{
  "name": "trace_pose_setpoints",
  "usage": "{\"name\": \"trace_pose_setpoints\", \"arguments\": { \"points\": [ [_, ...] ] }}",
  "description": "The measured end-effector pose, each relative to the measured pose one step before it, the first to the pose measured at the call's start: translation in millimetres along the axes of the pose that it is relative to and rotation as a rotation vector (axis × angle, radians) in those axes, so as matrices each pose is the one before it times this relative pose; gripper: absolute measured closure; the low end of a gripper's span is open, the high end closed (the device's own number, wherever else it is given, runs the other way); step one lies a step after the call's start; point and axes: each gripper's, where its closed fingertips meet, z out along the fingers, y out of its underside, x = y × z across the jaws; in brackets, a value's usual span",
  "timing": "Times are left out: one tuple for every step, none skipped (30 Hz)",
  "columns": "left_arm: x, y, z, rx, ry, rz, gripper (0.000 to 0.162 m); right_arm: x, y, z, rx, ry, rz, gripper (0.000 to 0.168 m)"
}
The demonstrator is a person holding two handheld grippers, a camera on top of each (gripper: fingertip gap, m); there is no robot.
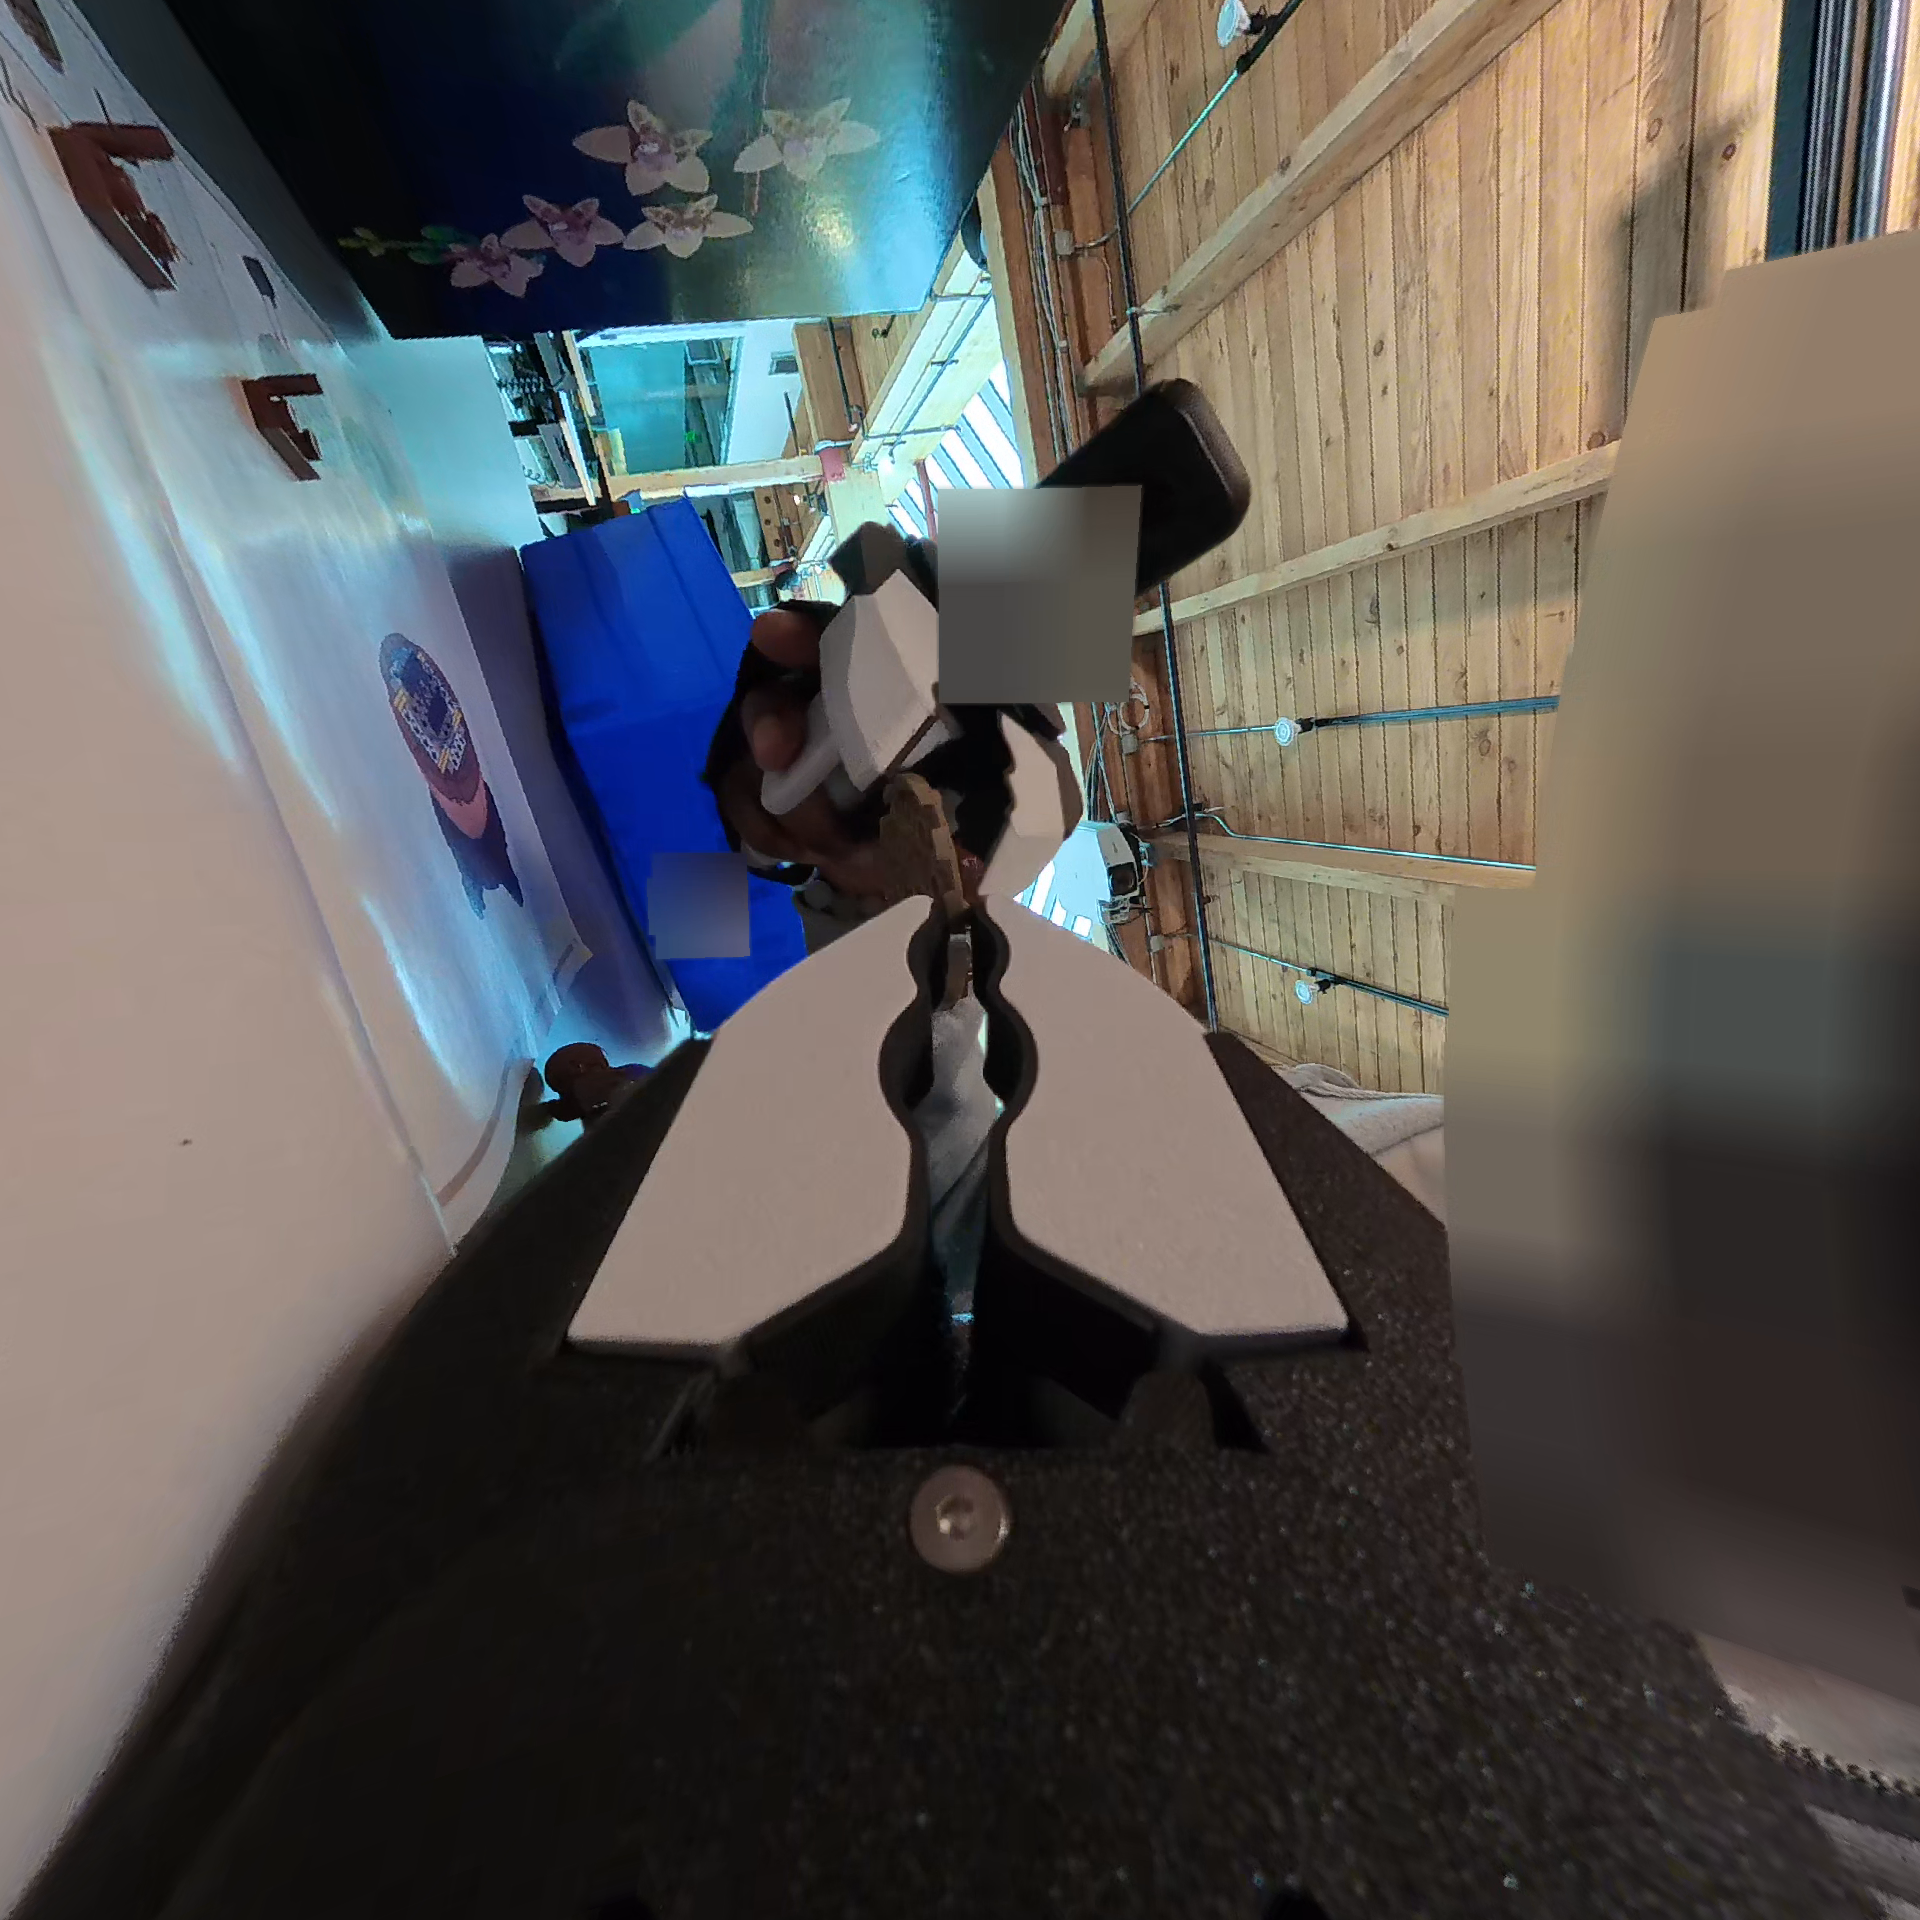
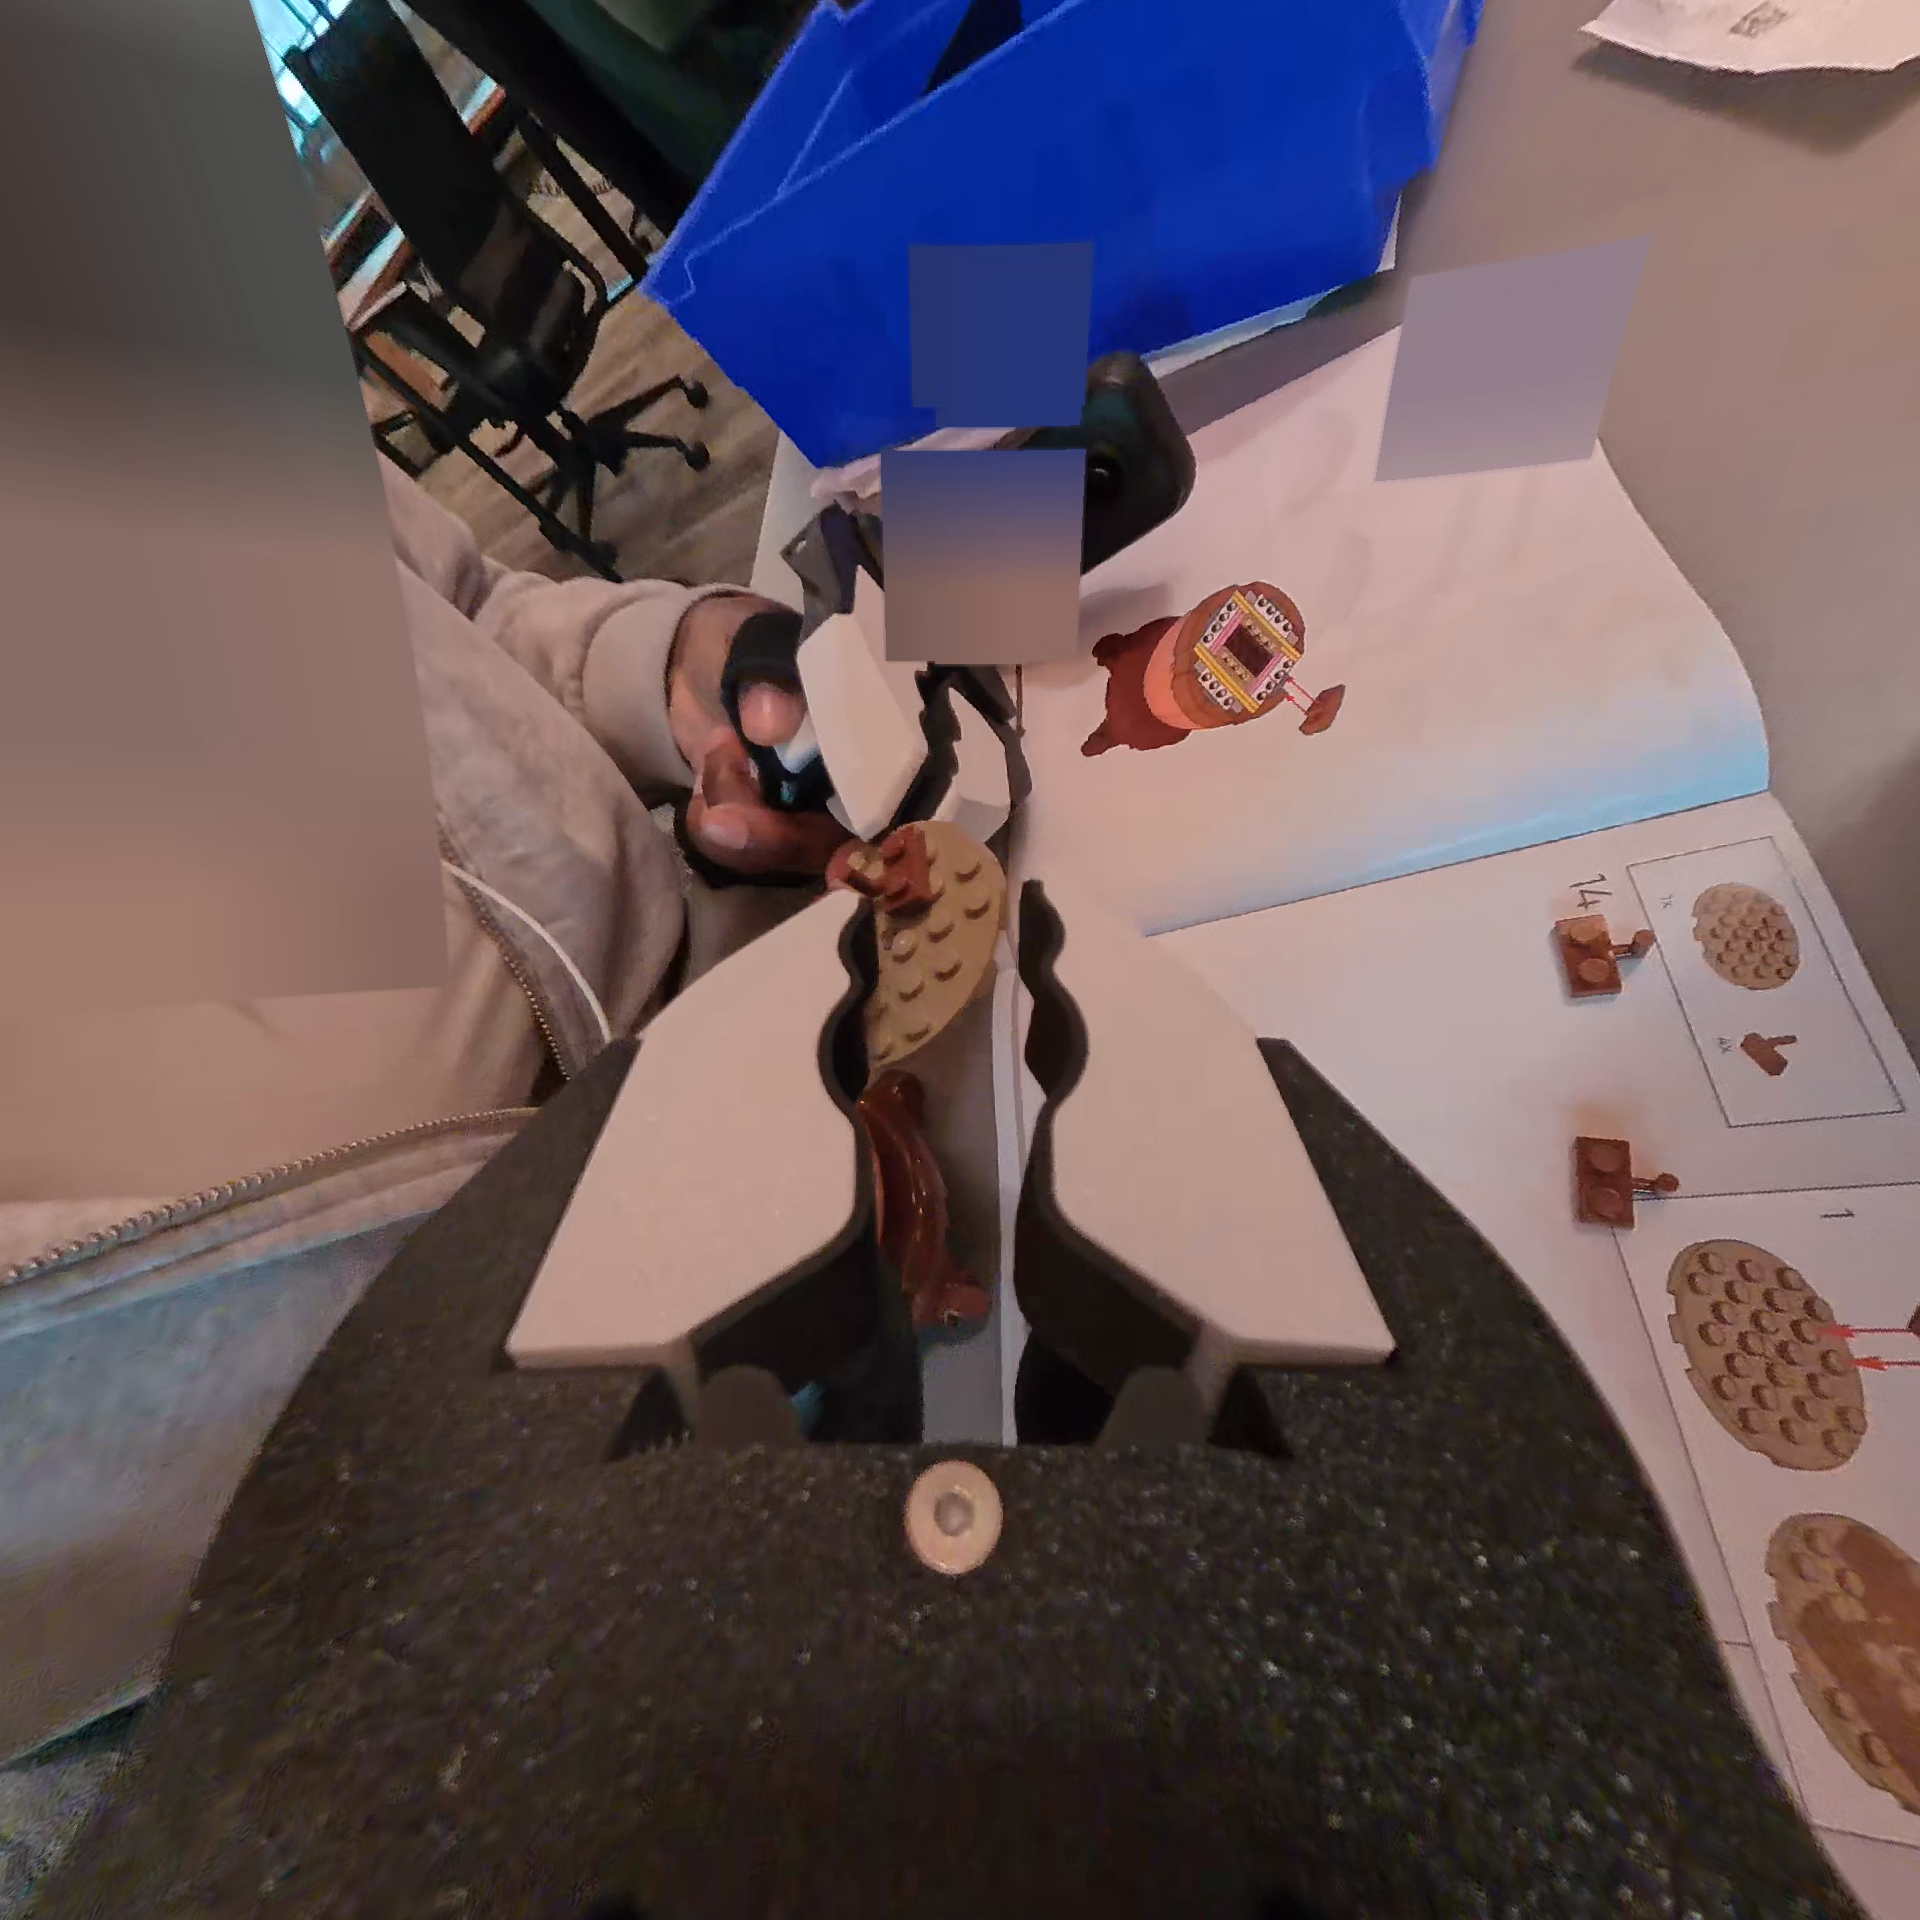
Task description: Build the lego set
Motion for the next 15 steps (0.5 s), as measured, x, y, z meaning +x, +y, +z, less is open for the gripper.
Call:
{"name": "trace_pose_setpoints", "arguments": {
  "points": [
    [0.00, 0.79, 0.19, -0.0056, -0.0004, -0.0023, 0.159, 0.07, -0.26, 0.17, 0.0013, -0.0003, -0.0005, 0.143],
    [-0.21, 0.85, 0.26, -0.0057, -0.0033, 0.0024, 0.159, -0.44, -0.74, -0.36, 0.0066, -0.0067, 0.0037, 0.145],
    [0.01, 0.52, 0.25, -0.0033, -0.0022, 0.0024, 0.159, -0.06, -0.85, -0.72, 0.0081, -0.0051, 0.0048, 0.146],
    [0.14, 0.41, 0.12, -0.0024, -0.0007, -0.0001, 0.159, 0.63, -0.27, -0.80, 0.0064, -0.0002, 0.0040, 0.147],
    [-0.01, 0.24, 0.01, -0.0010, -0.0004, -0.0008, 0.159, 0.53, 0.20, -0.88, 0.0037, 0.0006, 0.0032, 0.147],
    [-0.11, 0.01, -0.11, -0.0002, -0.0014, -0.0005, 0.159, 0.25, 0.33, -0.75, 0.0020, 0.0003, 0.0028, 0.148],
    [-0.27, 0.04, -0.15, -0.0003, -0.0018, -0.0002, 0.159, -0.09, 0.17, -0.63, 0.0039, -0.0004, 0.0021, 0.148],
    [-0.33, 0.08, -0.08, -0.0006, -0.0020, -0.0003, 0.159, -0.68, 0.04, -0.47, 0.0030, -0.0034, 0.0046, 0.148],
    [-0.53, 0.00, -0.09, 0.0002, -0.0024, -0.0008, 0.159, -0.82, 0.14, -0.25, 0.0010, -0.0034, 0.0057, 0.147],
    [-0.48, -0.07, -0.08, 0.0008, -0.0015, -0.0012, 0.159, -1.07, -0.21, -0.15, 0.0017, -0.0039, 0.0026, 0.146],
    [-0.23, -0.07, 0.13, 0.0000, -0.0001, -0.0007, 0.159, -0.20, -0.64, 0.07, 0.0028, 0.0007, 0.0030, 0.145],
    [-0.29, 0.10, 0.11, -0.0006, -0.0010, 0.0000, 0.159, 0.38, -1.02, 0.25, 0.0050, 0.0012, 0.0103, 0.144],
    [-0.46, 0.35, 0.31, -0.0018, -0.0031, 0.0018, 0.159, 0.04, -1.61, 0.25, 0.0072, -0.0057, 0.0165, 0.143],
    [-0.29, 0.54, 0.49, -0.0033, -0.0024, 0.0037, 0.158, -0.12, -1.50, 0.39, 0.0087, -0.0100, 0.0214, 0.143],
    [-0.21, 0.65, 0.41, -0.0044, -0.0032, 0.0055, 0.159, 0.81, -1.17, 0.40, 0.0071, -0.0072, 0.0280, 0.142]
  ]
}}
